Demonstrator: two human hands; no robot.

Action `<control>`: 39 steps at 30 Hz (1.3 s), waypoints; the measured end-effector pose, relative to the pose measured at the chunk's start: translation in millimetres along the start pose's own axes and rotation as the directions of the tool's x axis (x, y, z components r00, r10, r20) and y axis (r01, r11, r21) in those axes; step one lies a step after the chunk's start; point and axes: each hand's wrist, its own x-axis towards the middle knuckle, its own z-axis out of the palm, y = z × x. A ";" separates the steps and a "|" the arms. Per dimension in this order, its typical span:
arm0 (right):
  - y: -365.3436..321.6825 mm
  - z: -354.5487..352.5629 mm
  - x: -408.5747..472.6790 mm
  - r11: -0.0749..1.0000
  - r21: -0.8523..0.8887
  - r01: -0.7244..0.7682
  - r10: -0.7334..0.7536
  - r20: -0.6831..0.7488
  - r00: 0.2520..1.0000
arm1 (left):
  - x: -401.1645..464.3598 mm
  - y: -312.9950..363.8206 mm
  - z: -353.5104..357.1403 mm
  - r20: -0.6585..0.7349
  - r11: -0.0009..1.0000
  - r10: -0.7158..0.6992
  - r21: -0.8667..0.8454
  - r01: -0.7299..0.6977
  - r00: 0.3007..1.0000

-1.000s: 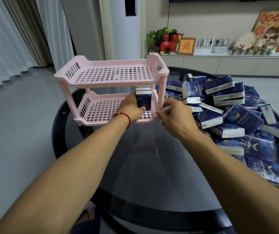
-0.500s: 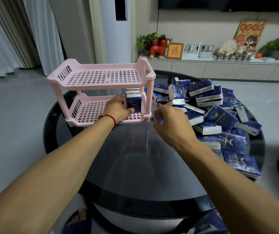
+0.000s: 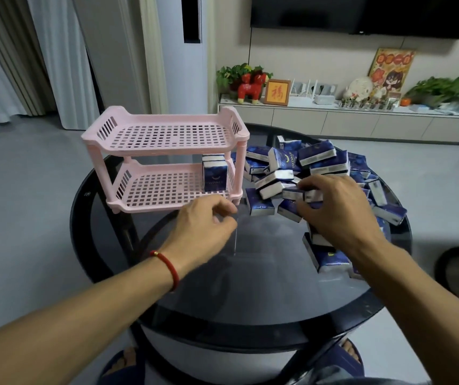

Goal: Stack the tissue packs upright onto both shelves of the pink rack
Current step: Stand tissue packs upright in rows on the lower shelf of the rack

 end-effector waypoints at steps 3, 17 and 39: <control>-21.3 -10.3 -21.6 0.968 0.243 0.061 -0.068 0.021 0.997 | -9.2 11.9 16.1 0.308 0.861 -0.164 -0.419 0.288 0.937; 1.1 -8.1 -24.4 0.965 -0.191 -0.180 0.213 0.171 0.962 | 5.1 -7.7 27.2 0.406 0.598 -0.282 -0.635 0.490 0.869; -38.0 -14.1 -27.9 0.231 0.746 -0.624 0.166 0.602 0.781 | 5.1 3.5 22.5 0.399 0.438 -0.307 -0.747 0.501 0.864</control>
